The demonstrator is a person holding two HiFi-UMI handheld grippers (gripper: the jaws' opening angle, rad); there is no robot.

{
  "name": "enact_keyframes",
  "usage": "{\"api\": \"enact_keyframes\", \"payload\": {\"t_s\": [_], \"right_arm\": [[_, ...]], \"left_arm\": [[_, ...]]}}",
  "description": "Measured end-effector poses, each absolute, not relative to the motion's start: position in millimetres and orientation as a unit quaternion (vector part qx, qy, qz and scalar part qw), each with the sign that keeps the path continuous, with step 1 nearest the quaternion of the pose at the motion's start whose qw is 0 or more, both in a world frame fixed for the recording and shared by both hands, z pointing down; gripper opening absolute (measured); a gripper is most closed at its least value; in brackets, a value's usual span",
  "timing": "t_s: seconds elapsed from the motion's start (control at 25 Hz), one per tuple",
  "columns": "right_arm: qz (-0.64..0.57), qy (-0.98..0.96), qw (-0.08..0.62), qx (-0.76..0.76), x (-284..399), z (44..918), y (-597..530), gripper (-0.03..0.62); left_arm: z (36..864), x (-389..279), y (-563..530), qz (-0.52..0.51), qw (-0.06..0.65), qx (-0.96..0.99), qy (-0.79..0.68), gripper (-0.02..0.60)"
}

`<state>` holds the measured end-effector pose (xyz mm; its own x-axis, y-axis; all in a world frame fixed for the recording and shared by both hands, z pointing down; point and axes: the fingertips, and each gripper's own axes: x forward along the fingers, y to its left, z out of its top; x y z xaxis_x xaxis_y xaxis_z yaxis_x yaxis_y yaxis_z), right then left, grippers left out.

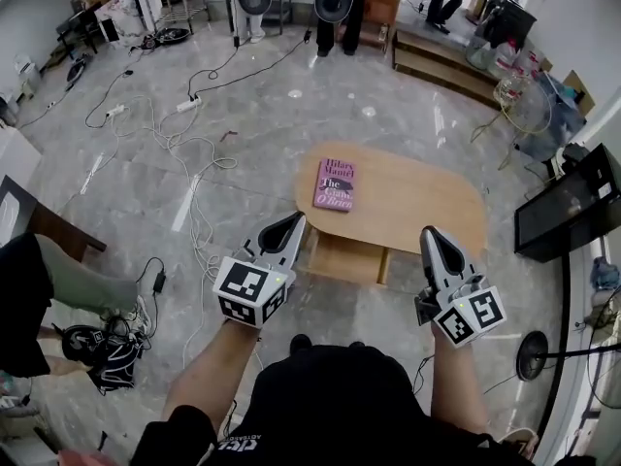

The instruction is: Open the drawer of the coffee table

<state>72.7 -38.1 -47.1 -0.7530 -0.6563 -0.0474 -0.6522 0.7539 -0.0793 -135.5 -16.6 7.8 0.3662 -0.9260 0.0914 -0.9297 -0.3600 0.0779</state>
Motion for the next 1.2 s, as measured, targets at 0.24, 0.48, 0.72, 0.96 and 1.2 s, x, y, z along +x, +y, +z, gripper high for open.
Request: {"api": "enact_keyframes", "payload": {"t_s": [0.24, 0.48, 0.72, 0.96, 1.2], "right_arm": [[0.047, 0.935, -0.037, -0.350, 78, -46, -45, 0.003], [0.040, 0.929, -0.065, -0.362, 117, -34, -46, 0.003], [0.043, 0.928, -0.067, -0.365, 154, -25, -52, 0.003], [0.059, 0.928, -0.047, -0.364, 175, -34, -56, 0.002], [0.051, 0.933, -0.047, -0.353, 182, -29, -52, 0.002]], "left_arm": [[12, -120, -24, 0.026, 0.051, 0.822, -0.566, 0.007], [24, -88, -29, 0.019, 0.075, 0.815, -0.575, 0.006], [17, -59, -36, 0.035, 0.057, 0.810, -0.582, 0.006], [8, -43, -35, 0.037, 0.050, 0.801, -0.596, 0.006], [13, -30, -27, 0.049, 0.055, 0.798, -0.598, 0.006]]}}
